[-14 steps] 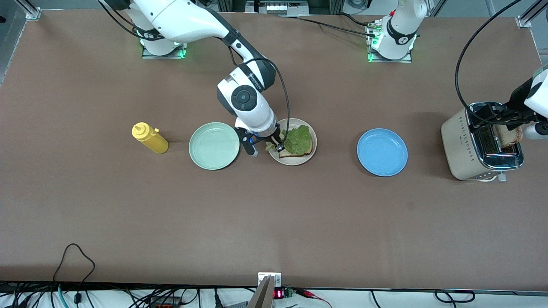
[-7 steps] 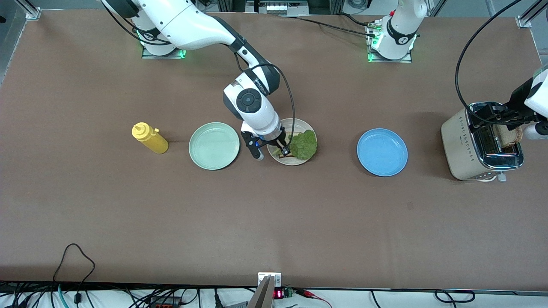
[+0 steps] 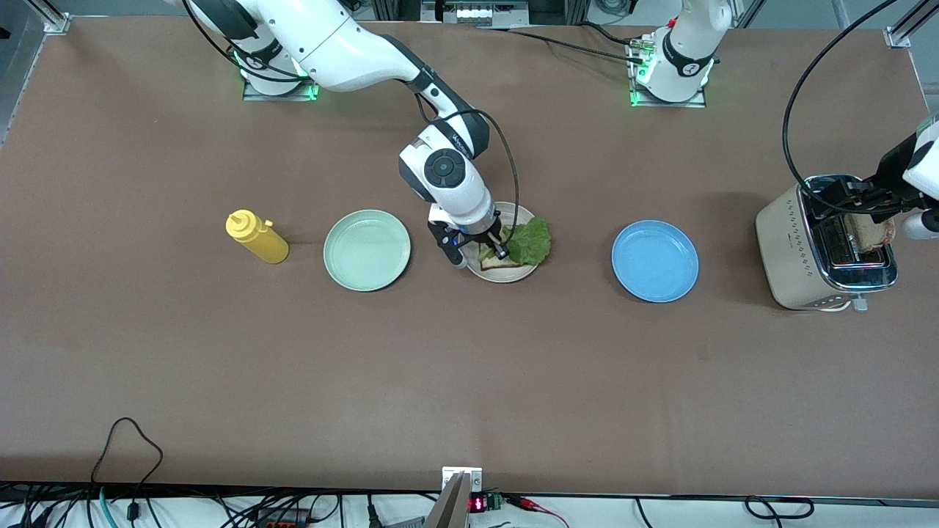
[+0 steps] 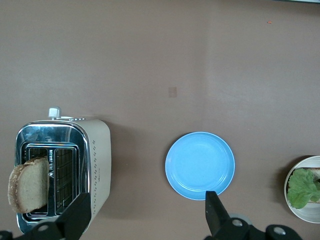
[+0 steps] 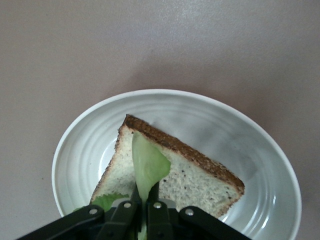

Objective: Make sandwich in beige plate with both arms
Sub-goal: 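Lower the lettuce onto the bread on the beige plate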

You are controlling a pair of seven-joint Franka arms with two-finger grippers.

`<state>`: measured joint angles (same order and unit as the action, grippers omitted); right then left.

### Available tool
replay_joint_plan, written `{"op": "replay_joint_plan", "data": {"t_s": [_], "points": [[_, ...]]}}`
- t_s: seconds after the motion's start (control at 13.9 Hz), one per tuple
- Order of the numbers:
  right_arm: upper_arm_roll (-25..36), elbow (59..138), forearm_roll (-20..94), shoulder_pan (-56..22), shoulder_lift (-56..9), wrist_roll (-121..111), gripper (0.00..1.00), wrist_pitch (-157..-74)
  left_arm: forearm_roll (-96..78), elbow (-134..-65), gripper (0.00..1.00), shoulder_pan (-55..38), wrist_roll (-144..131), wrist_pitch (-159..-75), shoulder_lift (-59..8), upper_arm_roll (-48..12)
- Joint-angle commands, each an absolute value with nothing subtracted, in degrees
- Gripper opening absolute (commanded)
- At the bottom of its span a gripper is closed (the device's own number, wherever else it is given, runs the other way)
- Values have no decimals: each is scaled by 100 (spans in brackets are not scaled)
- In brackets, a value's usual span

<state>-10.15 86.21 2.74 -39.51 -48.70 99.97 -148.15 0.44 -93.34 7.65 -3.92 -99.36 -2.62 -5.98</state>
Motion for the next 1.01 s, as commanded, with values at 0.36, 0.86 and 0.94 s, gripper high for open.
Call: {"op": "replay_joint_plan", "data": {"t_s": [0.36, 0.86, 0.94], "points": [[-905, 8824, -17, -3885, -4834, 10020, 100, -14933, 53, -9404, 100, 817, -290, -9949, -185, -615], [-914, 9026, -18, -3709, -4500, 9809, 100, -14889, 53, -9404, 100, 809, -290, -9932, -185, -642], [-914, 9026, -18, -3692, -4500, 9809, 100, -14889, 53, -9404, 100, 809, -290, -9932, -185, -642]]}}
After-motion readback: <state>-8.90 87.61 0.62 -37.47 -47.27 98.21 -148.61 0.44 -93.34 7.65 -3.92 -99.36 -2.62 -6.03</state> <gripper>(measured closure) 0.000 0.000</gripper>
